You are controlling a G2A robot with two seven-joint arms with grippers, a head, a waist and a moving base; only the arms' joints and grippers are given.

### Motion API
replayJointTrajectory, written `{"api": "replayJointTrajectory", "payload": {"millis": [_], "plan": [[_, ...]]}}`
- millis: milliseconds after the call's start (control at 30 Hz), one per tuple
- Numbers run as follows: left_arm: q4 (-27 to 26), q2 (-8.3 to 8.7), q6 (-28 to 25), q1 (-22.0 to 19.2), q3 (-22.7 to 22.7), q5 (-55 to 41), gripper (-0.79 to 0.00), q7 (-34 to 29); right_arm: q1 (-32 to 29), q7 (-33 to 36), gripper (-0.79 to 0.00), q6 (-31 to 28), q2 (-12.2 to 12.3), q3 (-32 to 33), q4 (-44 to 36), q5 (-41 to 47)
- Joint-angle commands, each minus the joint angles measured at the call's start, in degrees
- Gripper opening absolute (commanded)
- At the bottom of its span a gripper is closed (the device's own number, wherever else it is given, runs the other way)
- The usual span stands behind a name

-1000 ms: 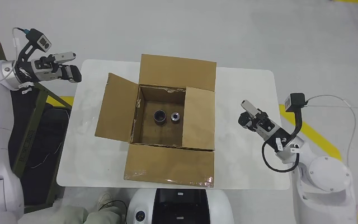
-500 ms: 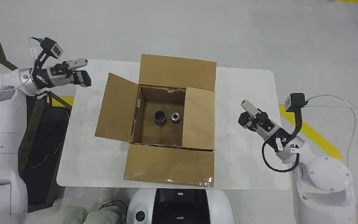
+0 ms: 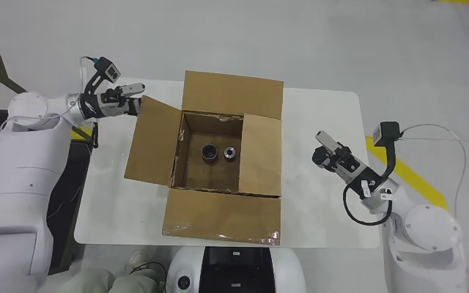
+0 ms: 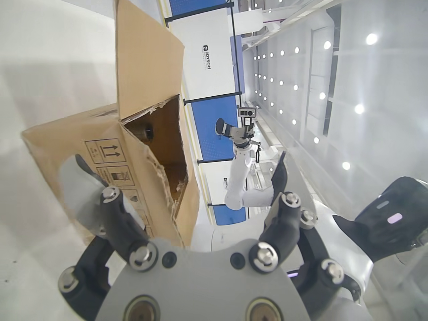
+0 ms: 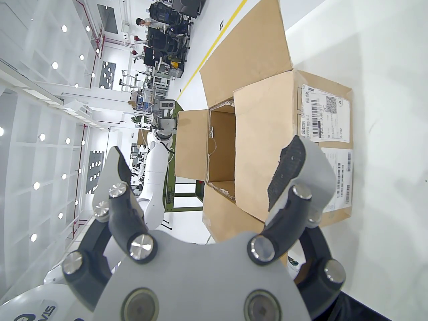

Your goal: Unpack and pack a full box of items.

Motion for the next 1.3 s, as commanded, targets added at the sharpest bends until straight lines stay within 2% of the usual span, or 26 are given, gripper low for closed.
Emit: {"api": "replayJointTrajectory", "payload": {"millis": [0,300,633,967,1267], "plan": [[0.7,-0.43,0.3,-1.3,0.9,-1.4,0.000,-0.6,0.0,0.0,0.000,0.0,0.0,0.0,0.0,0.0],[0.3,-2.31,2.6,-5.2,4.6,-7.2,0.000,-3.3,0.0,0.0,0.000,0.0,0.0,0.0,0.0,0.0],[-2.2,-4.87,3.5,-7.7,10.8,-8.6,0.000,-2.6,0.0,0.0,0.000,0.0,0.0,0.0,0.0,0.0],[-6.2,-6.73,1.2,-7.8,16.5,-4.0,0.000,-3.0,0.0,0.0,0.000,0.0,0.0,0.0,0.0,0.0],[-9.7,-6.99,-3.4,-7.0,18.6,6.4,0.000,-0.5,0.0,0.0,0.000,0.0,0.0,0.0,0.0,0.0]]}}
